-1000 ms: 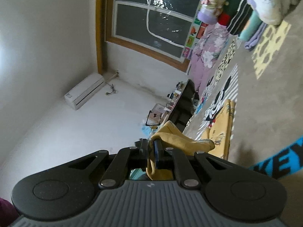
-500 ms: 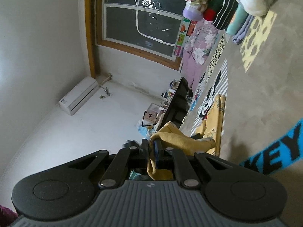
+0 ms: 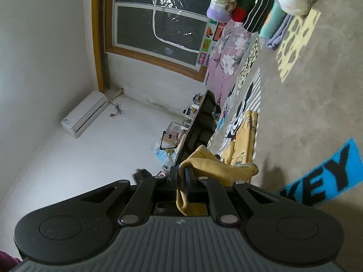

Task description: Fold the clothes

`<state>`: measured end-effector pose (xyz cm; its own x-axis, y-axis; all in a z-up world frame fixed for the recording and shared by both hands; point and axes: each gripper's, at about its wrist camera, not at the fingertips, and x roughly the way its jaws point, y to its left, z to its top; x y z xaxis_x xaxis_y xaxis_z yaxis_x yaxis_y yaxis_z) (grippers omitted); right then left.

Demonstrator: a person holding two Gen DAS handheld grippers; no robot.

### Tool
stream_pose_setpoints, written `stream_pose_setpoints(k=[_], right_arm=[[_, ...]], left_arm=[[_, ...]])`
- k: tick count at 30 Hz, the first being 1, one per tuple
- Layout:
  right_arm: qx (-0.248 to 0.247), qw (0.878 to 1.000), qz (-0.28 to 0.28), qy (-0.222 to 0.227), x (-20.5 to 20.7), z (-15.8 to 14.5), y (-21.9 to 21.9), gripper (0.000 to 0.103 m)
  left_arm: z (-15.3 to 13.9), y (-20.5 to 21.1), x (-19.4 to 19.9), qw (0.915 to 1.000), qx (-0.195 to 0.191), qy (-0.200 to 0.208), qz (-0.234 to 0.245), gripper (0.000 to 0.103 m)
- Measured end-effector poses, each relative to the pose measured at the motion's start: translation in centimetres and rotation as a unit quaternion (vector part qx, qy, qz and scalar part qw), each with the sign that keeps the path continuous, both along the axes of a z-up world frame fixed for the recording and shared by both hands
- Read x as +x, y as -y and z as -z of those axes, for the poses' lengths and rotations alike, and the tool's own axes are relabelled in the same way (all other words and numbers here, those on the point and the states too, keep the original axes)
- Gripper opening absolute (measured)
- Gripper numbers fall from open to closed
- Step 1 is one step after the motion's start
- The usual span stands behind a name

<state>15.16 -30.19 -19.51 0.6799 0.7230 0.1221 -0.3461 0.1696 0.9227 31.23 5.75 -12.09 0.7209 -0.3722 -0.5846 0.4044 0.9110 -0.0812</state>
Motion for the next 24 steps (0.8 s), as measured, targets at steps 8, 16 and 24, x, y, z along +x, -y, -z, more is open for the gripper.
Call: stream_pose_setpoints(k=[8,16,24], right_arm=[[-0.017,1.0,-0.009,-0.009,-0.2,0.5,-0.3,0.011],[-0.011,1.0,-0.007,-0.026,0.0,1.6,-0.2,0.011],[-0.007,1.0,-0.009,-0.028,-0.3,1.6,-0.2,0.011]], left_arm=[[1.8,1.8,4.3,0.9971,0.062,-0.016,0.04,0.019],[1.2,-1.8,4.9,0.9987,-0.039,-0.028,0.016,0.002],[-0.3,-1.3,3.5,0.9993,-0.002,-0.003,0.038,0.02]])
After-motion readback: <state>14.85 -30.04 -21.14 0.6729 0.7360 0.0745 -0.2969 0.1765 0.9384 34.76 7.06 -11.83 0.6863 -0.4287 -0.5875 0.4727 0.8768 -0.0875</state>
